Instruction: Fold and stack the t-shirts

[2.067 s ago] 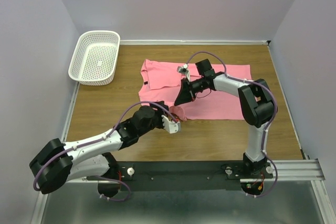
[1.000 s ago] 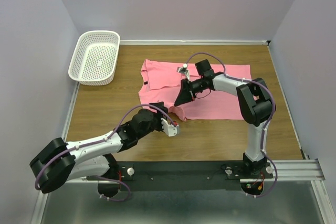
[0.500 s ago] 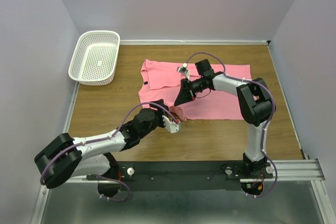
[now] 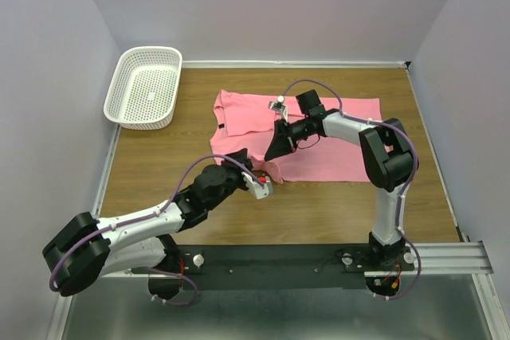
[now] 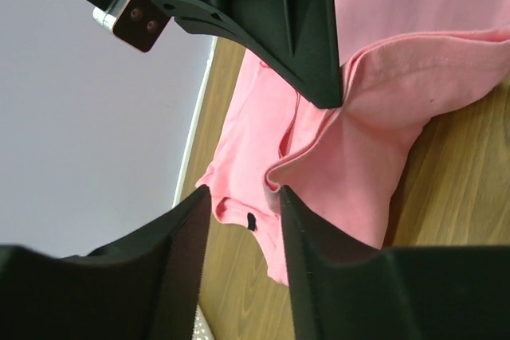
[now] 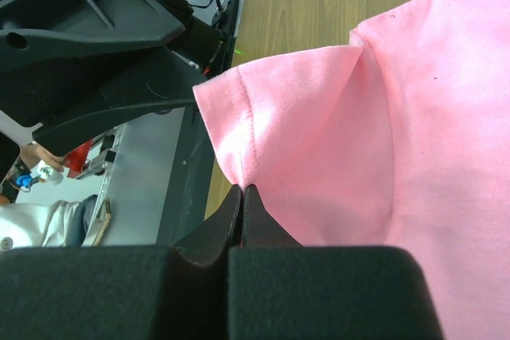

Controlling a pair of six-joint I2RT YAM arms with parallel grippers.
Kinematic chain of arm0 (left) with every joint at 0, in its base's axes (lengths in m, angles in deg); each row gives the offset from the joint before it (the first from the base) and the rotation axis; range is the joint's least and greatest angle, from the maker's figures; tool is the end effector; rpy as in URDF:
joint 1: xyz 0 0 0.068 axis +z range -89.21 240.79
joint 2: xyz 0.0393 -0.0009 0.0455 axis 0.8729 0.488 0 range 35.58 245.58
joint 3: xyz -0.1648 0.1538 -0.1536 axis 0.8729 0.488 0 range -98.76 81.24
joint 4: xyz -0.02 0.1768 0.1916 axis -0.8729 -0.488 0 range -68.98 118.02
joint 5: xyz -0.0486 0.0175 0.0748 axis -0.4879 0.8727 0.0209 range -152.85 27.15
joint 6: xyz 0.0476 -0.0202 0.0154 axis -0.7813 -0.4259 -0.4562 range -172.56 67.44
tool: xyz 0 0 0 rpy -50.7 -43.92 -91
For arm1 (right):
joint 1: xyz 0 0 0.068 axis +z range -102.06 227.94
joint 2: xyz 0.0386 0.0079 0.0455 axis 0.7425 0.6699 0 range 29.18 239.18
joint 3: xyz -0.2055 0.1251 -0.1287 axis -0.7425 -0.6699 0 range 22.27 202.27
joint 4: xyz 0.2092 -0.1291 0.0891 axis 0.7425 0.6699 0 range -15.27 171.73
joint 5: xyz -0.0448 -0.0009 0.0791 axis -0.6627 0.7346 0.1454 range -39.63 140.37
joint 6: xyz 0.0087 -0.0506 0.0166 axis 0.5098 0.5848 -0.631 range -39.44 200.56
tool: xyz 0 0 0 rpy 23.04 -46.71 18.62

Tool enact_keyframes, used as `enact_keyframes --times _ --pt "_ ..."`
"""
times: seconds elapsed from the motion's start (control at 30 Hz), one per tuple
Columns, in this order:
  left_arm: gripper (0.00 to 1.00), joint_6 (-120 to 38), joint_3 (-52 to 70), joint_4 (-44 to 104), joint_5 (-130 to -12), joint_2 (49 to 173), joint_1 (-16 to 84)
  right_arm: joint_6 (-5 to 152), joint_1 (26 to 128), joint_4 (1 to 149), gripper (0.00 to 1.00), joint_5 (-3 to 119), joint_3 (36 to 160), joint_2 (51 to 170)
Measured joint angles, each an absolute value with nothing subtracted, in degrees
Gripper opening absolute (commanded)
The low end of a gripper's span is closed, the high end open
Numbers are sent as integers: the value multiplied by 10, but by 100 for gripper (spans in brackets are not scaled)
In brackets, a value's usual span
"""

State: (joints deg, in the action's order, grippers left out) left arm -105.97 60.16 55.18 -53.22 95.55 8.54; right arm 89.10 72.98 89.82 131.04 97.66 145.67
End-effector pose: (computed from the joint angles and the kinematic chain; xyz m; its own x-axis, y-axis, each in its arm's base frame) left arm 0.1412 -0.1727 0.2127 0.4711 0.6844 -0.5564 0.5048 0.3081 0.8064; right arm 0.3532 0.2039 0.1677 -0.6604 -0.3351 -0.6720 -0.6716 -0.1367 0.7282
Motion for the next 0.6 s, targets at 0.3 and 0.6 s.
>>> enact_keyframes --times 0.3,0.6 --pt "45 -1052 602 553 -545 968 85 889 730 898 1 1310 977 1457" --pt "44 -1047 602 552 -571 977 90 889 730 898 0 1310 977 1457"
